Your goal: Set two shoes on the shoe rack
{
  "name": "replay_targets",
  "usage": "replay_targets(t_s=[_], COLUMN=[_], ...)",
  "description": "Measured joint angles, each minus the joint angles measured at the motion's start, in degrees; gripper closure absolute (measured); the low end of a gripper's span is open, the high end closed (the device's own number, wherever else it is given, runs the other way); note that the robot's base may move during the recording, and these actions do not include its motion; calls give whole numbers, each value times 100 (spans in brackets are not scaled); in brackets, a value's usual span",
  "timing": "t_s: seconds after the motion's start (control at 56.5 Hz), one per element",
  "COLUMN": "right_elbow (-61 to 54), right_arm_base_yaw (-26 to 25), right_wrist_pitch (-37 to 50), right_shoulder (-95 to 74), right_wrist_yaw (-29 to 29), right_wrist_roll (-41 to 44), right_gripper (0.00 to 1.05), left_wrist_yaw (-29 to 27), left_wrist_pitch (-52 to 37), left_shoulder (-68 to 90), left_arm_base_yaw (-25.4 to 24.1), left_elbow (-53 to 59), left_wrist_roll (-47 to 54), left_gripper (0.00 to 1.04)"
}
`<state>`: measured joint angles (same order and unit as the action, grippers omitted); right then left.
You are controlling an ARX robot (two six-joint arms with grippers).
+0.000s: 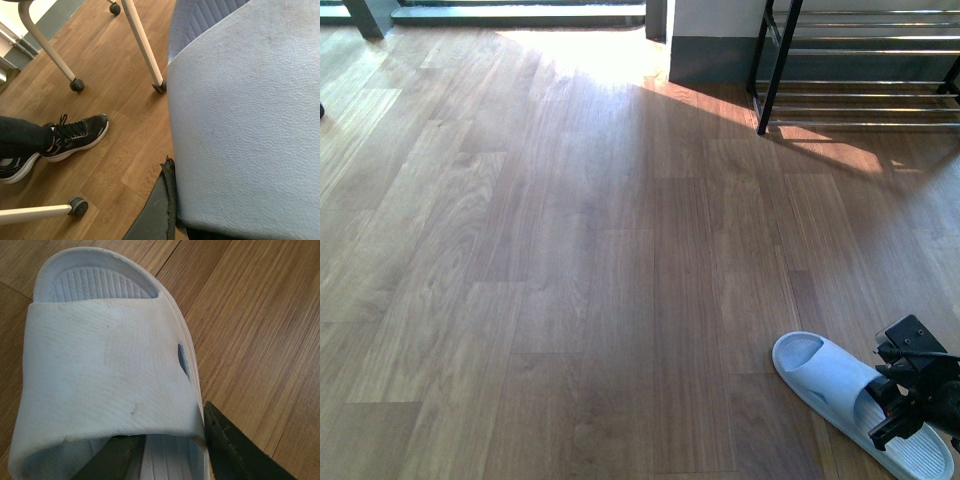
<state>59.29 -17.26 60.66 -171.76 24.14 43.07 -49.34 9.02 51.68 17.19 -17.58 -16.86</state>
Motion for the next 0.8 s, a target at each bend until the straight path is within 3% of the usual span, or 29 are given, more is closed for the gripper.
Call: replay_targets(t_s=[0.142, 0.478, 0.584, 0.797], right_elbow=[-7, -1220, -2039, -3274], right_arm_base_yaw=[2, -363, -793, -1449], right_wrist_pitch=[111, 575, 485, -573], right_shoulder=[-9, 1069, 2457, 5737], right_wrist_yaw=[-59, 234, 570, 1147], right_wrist_roll=[-28, -201, -186, -494], right_gripper=[103, 103, 103, 103], left_wrist_yaw=[0, 0, 0, 0], left_wrist_pitch=[0, 0, 0, 0], left_shoulder=[0, 0, 0, 0], left_arm_base_yaw=[0, 0, 0, 0], left_elbow=[0, 0, 0, 0], left_wrist_roll=[0, 0, 0, 0], left_gripper=[103, 103, 103, 103])
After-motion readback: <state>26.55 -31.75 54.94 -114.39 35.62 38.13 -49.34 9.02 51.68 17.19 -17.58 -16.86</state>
